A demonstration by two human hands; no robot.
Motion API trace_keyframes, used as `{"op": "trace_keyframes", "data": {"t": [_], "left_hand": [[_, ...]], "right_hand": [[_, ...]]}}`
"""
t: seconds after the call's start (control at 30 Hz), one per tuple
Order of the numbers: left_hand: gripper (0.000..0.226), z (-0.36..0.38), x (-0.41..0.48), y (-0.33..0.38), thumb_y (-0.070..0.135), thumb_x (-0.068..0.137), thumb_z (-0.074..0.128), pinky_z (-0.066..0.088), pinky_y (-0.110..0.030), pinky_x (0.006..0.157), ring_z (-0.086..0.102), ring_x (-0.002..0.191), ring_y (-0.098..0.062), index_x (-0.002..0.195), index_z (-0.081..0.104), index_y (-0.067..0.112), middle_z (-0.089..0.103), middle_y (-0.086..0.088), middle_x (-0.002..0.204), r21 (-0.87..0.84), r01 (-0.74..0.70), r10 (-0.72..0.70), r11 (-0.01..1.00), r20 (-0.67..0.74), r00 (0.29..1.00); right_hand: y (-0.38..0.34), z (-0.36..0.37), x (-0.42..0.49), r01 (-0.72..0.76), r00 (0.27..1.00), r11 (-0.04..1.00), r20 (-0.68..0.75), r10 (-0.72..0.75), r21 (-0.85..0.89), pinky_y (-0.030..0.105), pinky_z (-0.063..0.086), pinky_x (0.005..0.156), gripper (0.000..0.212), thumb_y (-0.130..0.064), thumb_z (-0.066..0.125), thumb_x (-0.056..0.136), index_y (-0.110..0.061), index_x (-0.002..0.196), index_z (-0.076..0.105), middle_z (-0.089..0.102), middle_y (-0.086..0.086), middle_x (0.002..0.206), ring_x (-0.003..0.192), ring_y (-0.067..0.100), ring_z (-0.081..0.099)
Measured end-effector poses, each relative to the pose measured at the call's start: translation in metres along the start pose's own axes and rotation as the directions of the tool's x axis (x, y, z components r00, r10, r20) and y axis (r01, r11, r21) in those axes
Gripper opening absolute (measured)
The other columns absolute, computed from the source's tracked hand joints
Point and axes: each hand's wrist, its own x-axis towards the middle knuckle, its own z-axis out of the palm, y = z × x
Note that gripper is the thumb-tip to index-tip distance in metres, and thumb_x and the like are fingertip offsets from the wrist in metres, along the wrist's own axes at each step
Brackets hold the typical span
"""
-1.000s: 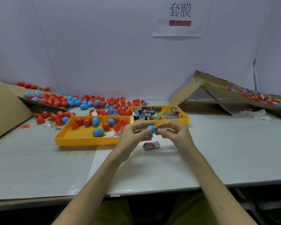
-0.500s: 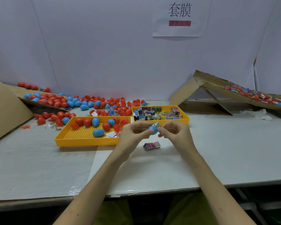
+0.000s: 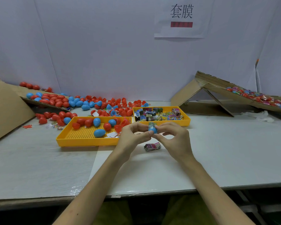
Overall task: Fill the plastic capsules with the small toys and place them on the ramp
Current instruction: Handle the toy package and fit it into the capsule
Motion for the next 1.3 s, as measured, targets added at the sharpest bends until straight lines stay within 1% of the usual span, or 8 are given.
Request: {"op": "trace_keyframes", "data": {"t": [0.1,0.27,0.43,0.6,0.83,0.93,1.03,1.3], "left_hand": [[0.017,-0.001,0.000,0.000,0.009,0.082,0.079,0.062,-0.032,0.078,0.075,0.083,-0.024,0.095,0.068,0.006,0.072,-0.013,0.095,-0.035,0.016,-0.016,0.999,0.003,1.000],[0.028,-0.003,0.001,0.001,0.007,0.082,0.078,0.060,-0.028,0.075,0.075,0.089,-0.025,0.106,0.066,0.001,0.073,-0.016,0.100,-0.129,0.064,-0.060,0.990,0.037,0.998],[0.042,-0.002,-0.001,0.004,0.017,0.069,0.080,0.059,-0.024,0.071,0.075,0.091,-0.026,0.106,0.067,0.004,0.074,-0.014,0.101,-0.230,0.085,-0.074,0.970,0.056,0.996],[0.036,-0.002,0.000,0.004,0.013,0.073,0.078,0.061,-0.028,0.075,0.075,0.094,-0.030,0.105,0.067,0.003,0.076,-0.011,0.097,-0.359,0.171,-0.143,0.917,0.102,0.984],[0.032,-0.001,0.000,0.005,0.021,0.074,0.075,0.061,-0.028,0.074,0.075,0.094,-0.029,0.101,0.068,0.005,0.077,-0.012,0.099,-0.393,0.186,-0.153,0.900,0.115,0.982],[0.033,-0.001,0.000,0.005,0.019,0.073,0.076,0.061,-0.028,0.074,0.075,0.094,-0.028,0.102,0.067,0.004,0.077,-0.011,0.099,-0.422,0.196,-0.157,0.885,0.124,0.980],[0.033,-0.002,0.000,0.004,0.019,0.074,0.076,0.061,-0.028,0.073,0.075,0.095,-0.029,0.102,0.067,0.004,0.077,-0.011,0.098,-0.425,0.199,-0.154,0.883,0.137,0.978],[0.041,-0.003,-0.001,0.006,0.015,0.080,0.072,0.060,-0.027,0.074,0.074,0.099,-0.030,0.116,0.061,-0.001,0.076,-0.013,0.104,-0.442,0.233,-0.172,0.866,0.175,0.969]], "right_hand": [[-0.001,0.002,-0.001,0.065,0.997,0.997,-0.036,-0.066,-0.036,0.021,0.055,0.067,0.027,-0.009,0.086,0.072,-0.005,0.097,0.078,0.072,0.006,0.092,0.085,0.016,0.066],[-0.002,0.003,-0.003,0.128,0.989,0.987,-0.060,-0.134,-0.093,0.014,0.052,0.072,0.033,-0.006,0.086,0.072,-0.005,0.103,0.077,0.072,0.006,0.096,0.088,0.009,0.063],[-0.004,0.002,-0.002,0.121,0.988,0.987,-0.085,-0.130,-0.102,0.015,0.054,0.074,0.038,-0.009,0.086,0.073,-0.004,0.108,0.074,0.073,0.006,0.101,0.090,0.012,0.066],[-0.004,0.003,-0.003,0.125,0.986,0.979,-0.087,-0.140,-0.164,0.007,0.049,0.085,0.032,-0.005,0.085,0.072,-0.001,0.103,0.076,0.075,0.010,0.099,0.092,0.011,0.065],[-0.008,0.003,-0.004,0.145,0.981,0.971,-0.099,-0.166,-0.188,0.005,0.044,0.090,0.036,-0.006,0.085,0.074,-0.003,0.107,0.075,0.074,0.007,0.102,0.096,0.007,0.063],[-0.010,0.001,-0.004,0.134,0.982,0.976,-0.106,-0.153,-0.173,0.010,0.048,0.087,0.033,-0.009,0.085,0.075,-0.001,0.106,0.075,0.075,0.007,0.101,0.093,0.014,0.068],[-0.010,0.002,-0.005,0.143,0.981,0.968,-0.100,-0.166,-0.206,0.008,0.047,0.086,0.029,-0.006,0.085,0.073,0.000,0.100,0.076,0.076,0.010,0.097,0.089,0.018,0.071],[-0.010,0.002,-0.006,0.181,0.969,0.956,-0.126,-0.213,-0.231,0.003,0.045,0.088,0.028,-0.003,0.086,0.070,0.002,0.096,0.077,0.076,0.012,0.093,0.087,0.015,0.069]]}}
